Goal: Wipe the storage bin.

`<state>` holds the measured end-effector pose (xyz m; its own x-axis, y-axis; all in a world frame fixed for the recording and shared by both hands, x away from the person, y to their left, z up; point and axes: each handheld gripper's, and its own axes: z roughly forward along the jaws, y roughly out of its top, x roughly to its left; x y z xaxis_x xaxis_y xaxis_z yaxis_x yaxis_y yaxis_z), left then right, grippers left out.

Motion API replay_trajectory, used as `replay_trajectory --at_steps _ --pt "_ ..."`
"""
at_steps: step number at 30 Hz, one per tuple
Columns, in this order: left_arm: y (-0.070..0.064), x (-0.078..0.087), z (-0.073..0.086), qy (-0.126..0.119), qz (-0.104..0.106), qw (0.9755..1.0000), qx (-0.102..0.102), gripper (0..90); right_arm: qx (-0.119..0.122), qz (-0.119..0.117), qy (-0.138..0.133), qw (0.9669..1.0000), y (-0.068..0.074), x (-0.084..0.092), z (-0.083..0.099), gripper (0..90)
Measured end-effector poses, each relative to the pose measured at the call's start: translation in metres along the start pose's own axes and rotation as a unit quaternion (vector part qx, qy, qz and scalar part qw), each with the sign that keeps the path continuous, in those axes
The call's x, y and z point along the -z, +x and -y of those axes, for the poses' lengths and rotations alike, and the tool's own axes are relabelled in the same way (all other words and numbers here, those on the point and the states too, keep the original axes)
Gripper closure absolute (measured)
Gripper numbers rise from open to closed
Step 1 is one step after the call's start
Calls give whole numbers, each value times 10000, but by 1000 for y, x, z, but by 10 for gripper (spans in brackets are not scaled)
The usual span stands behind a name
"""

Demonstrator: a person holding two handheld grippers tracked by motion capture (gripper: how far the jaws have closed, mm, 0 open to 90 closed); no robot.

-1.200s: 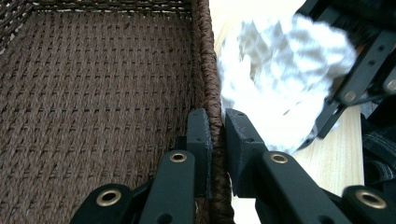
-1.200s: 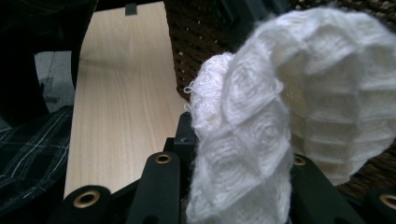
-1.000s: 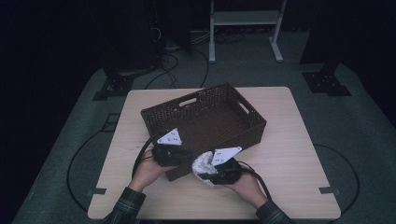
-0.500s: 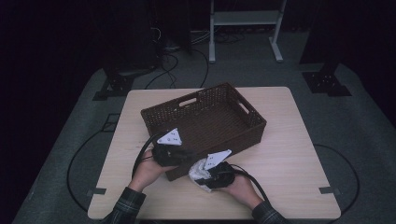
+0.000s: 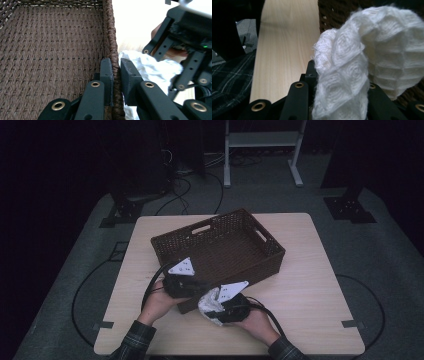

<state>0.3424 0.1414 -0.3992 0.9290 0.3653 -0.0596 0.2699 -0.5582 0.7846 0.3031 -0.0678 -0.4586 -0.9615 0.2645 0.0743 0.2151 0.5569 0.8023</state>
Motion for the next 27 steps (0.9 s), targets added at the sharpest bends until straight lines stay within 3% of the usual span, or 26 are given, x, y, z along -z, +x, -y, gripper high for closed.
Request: replay_trajectory --at_steps 16,27 --pt "0 0 0 5 18 10000 23 796 202 -317 -216 9991 14 -8 -18 698" --pt "0 0 0 -5 13 10000 25 796 316 -393 -52 9987 18 -31 -20 698"
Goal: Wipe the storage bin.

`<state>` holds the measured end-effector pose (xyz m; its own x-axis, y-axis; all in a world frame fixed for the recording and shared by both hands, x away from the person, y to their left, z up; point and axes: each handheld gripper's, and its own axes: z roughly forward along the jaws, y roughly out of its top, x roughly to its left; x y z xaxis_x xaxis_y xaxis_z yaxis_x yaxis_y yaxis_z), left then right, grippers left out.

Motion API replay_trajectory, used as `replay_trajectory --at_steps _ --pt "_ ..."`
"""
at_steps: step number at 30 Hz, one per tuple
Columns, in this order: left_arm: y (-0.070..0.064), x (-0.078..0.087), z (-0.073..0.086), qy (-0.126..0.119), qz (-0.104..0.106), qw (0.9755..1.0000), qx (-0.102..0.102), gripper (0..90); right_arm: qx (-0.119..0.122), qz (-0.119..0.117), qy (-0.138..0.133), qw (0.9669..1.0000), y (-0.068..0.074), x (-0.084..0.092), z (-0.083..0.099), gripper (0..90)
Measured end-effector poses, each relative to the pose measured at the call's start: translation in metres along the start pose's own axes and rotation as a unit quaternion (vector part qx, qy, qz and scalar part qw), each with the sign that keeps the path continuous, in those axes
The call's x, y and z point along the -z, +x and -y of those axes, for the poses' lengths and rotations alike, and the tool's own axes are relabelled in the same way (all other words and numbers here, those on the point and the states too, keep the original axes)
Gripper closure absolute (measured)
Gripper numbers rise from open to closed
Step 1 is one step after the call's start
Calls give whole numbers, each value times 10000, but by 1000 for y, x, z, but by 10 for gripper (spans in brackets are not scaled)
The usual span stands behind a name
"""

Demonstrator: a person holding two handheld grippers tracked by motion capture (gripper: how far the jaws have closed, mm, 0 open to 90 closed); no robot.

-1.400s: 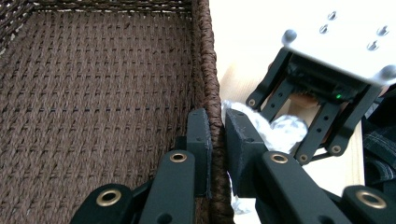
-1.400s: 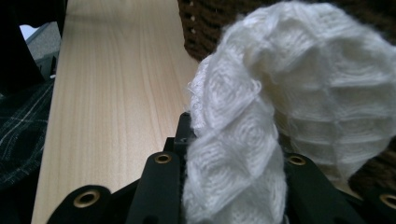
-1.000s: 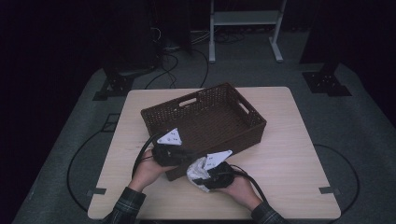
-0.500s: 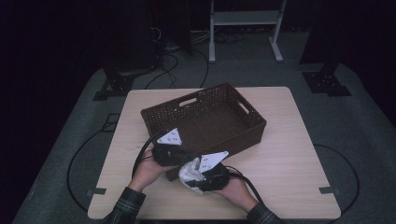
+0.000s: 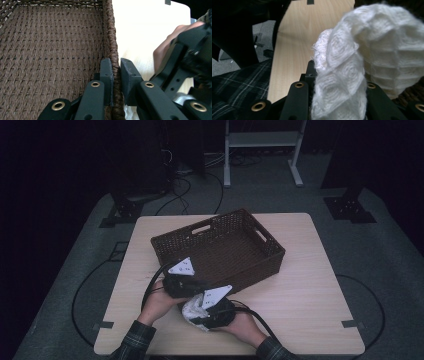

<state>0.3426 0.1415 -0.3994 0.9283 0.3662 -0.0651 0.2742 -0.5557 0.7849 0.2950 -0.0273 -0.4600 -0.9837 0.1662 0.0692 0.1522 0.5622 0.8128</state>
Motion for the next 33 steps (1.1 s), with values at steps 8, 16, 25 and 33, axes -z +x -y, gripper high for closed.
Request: replay_trajectory --at_steps 8,16,25,33 --pt "0 0 0 -6 12 10000 1 797 -166 57 249 9995 -8 -13 11 700" --pt "0 0 1 5 11 10000 9 797 -316 184 381 9986 -16 -7 25 700" --pt "1 0 1 -5 17 10000 17 799 -529 471 447 9965 -25 17 40 699" --pt "1 0 1 -2 32 10000 12 800 -603 604 530 9949 -27 29 45 698"
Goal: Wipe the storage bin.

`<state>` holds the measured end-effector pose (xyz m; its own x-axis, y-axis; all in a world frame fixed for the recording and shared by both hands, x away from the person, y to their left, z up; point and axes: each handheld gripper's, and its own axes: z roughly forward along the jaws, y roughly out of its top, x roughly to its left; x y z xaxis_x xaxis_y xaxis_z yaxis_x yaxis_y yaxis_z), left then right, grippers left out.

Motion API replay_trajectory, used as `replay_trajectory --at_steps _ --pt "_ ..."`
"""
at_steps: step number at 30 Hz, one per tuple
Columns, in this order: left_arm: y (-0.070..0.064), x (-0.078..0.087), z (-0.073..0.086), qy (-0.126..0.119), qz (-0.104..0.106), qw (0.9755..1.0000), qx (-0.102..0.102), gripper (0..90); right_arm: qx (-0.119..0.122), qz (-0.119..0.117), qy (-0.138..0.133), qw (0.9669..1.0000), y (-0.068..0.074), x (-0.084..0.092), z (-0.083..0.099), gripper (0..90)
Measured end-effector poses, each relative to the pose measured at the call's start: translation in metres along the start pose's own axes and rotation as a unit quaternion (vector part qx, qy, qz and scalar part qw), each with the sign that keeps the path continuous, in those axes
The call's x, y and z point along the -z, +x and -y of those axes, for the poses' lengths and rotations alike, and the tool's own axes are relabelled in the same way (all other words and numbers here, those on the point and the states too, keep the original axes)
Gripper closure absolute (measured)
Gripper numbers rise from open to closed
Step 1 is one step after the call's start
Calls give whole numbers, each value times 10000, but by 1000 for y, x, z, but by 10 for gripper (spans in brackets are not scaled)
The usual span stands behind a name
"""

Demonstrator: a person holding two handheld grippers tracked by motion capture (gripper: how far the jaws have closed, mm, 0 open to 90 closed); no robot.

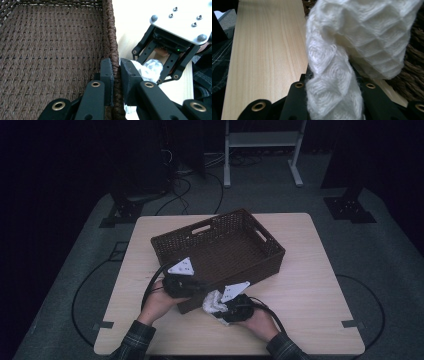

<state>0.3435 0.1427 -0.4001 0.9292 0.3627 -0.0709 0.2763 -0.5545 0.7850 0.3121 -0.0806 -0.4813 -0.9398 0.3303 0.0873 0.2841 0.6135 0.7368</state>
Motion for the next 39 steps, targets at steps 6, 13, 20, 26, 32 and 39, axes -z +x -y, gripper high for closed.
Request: replay_trajectory --at_steps 6,13,20,26,32,39 --pt "0 0 0 -12 2 10000 -4 798 121 33 -5 9999 8 16 3 697" --pt "0 2 0 -39 0 10000 -19 778 0 229 -156 9996 7 40 11 697" --pt "1 10 0 -146 1 9999 11 769 -170 503 -279 9982 -1 65 26 695" --pt "2 20 2 -211 -18 9998 15 762 -468 821 -332 9950 -12 89 44 695" --pt "3 33 5 -238 -40 9997 3 743 -827 1252 -404 9878 -27 115 67 695" --pt "1 51 12 -227 -126 9997 31 743 -1132 1651 -526 9783 -43 136 84 695"
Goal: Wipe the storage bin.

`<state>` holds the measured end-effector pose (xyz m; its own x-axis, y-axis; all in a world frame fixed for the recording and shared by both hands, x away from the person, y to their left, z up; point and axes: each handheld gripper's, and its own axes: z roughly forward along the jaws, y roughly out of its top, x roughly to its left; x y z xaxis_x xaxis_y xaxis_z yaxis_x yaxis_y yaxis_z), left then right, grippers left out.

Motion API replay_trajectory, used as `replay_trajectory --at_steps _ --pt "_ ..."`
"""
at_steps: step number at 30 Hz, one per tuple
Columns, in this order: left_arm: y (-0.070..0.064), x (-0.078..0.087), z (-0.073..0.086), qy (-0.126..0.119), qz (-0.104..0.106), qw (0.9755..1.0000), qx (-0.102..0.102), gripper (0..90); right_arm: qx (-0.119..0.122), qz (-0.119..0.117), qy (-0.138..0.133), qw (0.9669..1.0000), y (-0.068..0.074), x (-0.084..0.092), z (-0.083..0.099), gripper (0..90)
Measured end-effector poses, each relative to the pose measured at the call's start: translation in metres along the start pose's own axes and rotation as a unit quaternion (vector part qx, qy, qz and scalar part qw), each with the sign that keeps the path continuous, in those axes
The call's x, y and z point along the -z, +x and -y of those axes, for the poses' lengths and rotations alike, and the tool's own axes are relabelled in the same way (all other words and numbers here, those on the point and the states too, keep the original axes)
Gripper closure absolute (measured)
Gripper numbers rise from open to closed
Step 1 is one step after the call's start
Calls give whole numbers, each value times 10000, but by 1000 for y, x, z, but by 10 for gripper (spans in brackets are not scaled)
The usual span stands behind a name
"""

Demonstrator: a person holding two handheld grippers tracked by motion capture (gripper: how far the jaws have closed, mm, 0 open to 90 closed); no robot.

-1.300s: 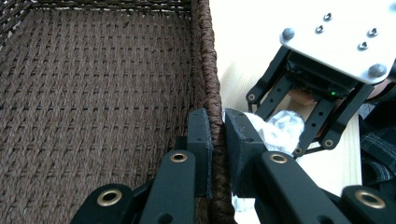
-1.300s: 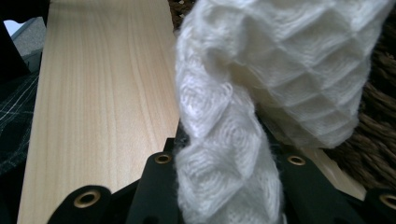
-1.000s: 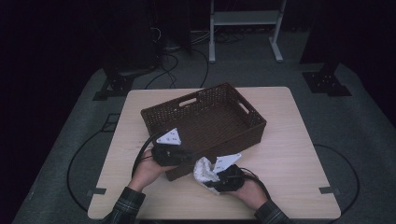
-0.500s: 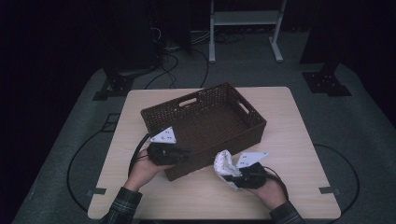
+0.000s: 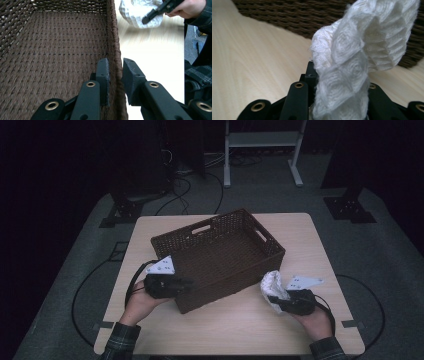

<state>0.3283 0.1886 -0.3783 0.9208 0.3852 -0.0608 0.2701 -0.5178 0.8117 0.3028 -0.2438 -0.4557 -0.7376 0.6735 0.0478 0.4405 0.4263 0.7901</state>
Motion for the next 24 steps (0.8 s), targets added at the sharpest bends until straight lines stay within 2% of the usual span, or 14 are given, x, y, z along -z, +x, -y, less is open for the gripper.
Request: replay_trajectory --at_steps 11,19,24 --pt "-5 23 23 93 -62 9999 77 744 -165 276 -97 9994 -17 11 6 695" --pt "-7 34 25 83 -152 9998 16 746 -169 297 -70 9994 -17 10 6 695" --pt "0 41 31 73 -269 9995 134 754 -198 296 -81 9993 -17 10 6 695"
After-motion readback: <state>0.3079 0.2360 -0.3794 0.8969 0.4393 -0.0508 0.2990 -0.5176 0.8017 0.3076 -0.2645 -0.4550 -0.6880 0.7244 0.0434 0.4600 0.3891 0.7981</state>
